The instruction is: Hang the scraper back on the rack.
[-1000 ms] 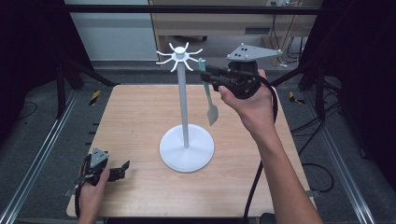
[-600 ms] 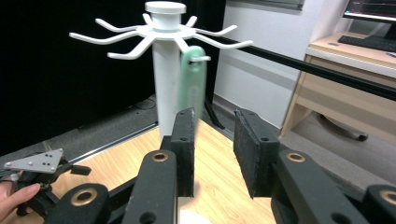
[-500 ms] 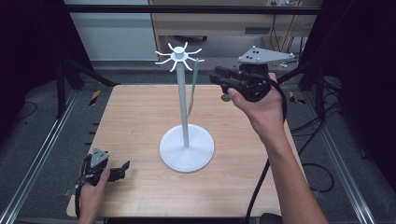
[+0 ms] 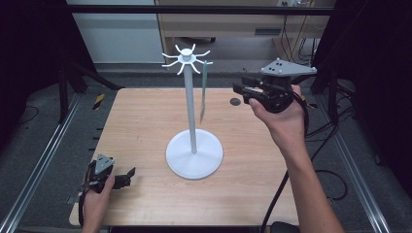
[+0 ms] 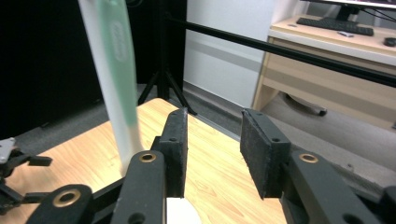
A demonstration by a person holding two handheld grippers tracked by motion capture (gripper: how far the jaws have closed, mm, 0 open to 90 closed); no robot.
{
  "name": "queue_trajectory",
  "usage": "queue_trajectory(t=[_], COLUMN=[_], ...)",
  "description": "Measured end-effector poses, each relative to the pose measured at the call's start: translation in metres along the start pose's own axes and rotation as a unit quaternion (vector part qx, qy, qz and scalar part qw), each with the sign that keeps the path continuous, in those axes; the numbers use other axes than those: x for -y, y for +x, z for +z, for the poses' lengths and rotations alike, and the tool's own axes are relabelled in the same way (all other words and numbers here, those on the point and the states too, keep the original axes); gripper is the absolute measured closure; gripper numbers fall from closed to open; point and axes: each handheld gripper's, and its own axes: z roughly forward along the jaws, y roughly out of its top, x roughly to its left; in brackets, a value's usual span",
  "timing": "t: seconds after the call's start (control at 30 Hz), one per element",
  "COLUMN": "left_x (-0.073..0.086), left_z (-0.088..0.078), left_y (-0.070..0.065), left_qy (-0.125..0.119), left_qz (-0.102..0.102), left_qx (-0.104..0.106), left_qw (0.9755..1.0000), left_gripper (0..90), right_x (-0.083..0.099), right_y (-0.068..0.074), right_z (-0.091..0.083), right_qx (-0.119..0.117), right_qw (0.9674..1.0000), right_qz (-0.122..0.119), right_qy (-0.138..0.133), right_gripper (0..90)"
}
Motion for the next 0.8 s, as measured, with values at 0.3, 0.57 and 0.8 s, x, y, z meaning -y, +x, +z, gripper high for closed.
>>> queue_trajectory(t=[0.3,0.57,0.8], left_x=[0.0,0.0,0.0], left_z=[0.0,0.0,0.001], left_y=[0.0,0.0,0.0], left_qy=[0.0,0.001,0.001], left_qz=[0.001,-0.001,-0.001], left_qx=[-0.001,-0.001,-0.001], left_qw=[1.0,1.0,1.0], left_gripper=[2.7,2.6,2.6], right_x=[0.02,0.05,0.081], right_y=[-0.012,-0.019,-0.02], right_z=[-0.001,0.001,0.002], right_qx=[0.051,0.094,0.115], right_qw=[0.9986,0.9948,0.9918], right_qz=[0.01,0.025,0.029], right_qy=[0.009,0.028,0.047], right_gripper=[42.6,22.9,17.8])
